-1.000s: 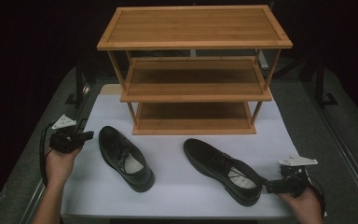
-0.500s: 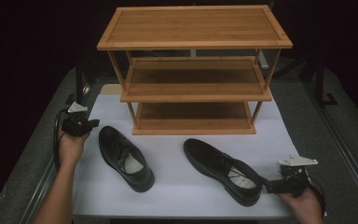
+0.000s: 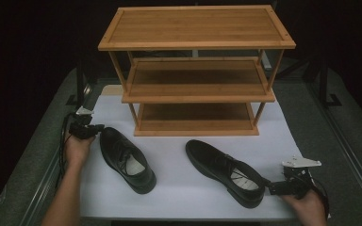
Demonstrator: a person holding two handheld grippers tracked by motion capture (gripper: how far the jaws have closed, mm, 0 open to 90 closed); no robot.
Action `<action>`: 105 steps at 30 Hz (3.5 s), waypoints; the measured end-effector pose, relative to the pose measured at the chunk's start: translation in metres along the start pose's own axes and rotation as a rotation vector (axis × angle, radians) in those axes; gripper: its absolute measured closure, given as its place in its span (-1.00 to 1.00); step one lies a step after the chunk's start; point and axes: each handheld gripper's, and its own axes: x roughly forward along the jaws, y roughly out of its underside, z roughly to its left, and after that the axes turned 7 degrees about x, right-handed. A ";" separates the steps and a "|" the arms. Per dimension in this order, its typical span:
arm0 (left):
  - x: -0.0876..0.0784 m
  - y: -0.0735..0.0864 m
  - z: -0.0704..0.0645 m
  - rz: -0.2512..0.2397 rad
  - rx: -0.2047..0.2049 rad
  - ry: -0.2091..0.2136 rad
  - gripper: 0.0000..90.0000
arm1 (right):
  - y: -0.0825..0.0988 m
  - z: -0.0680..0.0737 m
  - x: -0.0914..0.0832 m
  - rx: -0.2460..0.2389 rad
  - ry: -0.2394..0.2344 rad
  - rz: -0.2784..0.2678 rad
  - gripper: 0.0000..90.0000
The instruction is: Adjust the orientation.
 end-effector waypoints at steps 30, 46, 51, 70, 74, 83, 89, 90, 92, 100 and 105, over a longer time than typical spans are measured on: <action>0.002 -0.003 -0.057 -0.068 0.073 0.139 1.00 | 0.000 0.000 0.000 -0.001 0.000 0.000 -1.00; -0.028 0.014 -0.062 -0.099 0.068 0.136 1.00 | 0.000 0.000 0.000 -0.002 0.000 -0.001 -1.00; -0.051 0.030 -0.066 -0.104 0.062 0.138 1.00 | 0.000 0.000 0.000 -0.003 0.002 0.000 -1.00; -0.094 0.086 -0.122 -0.091 0.130 0.253 1.00 | 0.000 0.000 0.000 -0.002 0.002 0.001 -1.00; -0.087 0.085 -0.129 -0.068 0.151 0.276 1.00 | 0.000 0.000 0.000 -0.001 0.002 0.001 -1.00; -0.077 0.080 -0.138 -0.038 0.199 0.284 1.00 | 0.000 0.000 0.000 -0.002 0.002 0.001 -1.00; -0.073 0.077 -0.137 -0.046 0.205 0.283 1.00 | 0.000 0.000 0.000 -0.002 0.002 0.001 -1.00; -0.072 0.076 -0.137 -0.046 0.207 0.281 1.00 | 0.000 0.000 0.000 -0.002 0.002 0.001 -1.00; -0.069 0.073 -0.137 -0.047 0.213 0.278 1.00 | 0.000 0.000 0.000 -0.002 0.002 0.002 -1.00; -0.054 0.058 -0.140 -0.058 0.233 0.291 1.00 | 0.000 0.000 0.000 -0.005 0.002 -0.001 -1.00; -0.044 0.048 -0.144 -0.061 0.240 0.302 1.00 | 0.000 0.000 0.000 -0.003 0.002 0.001 -1.00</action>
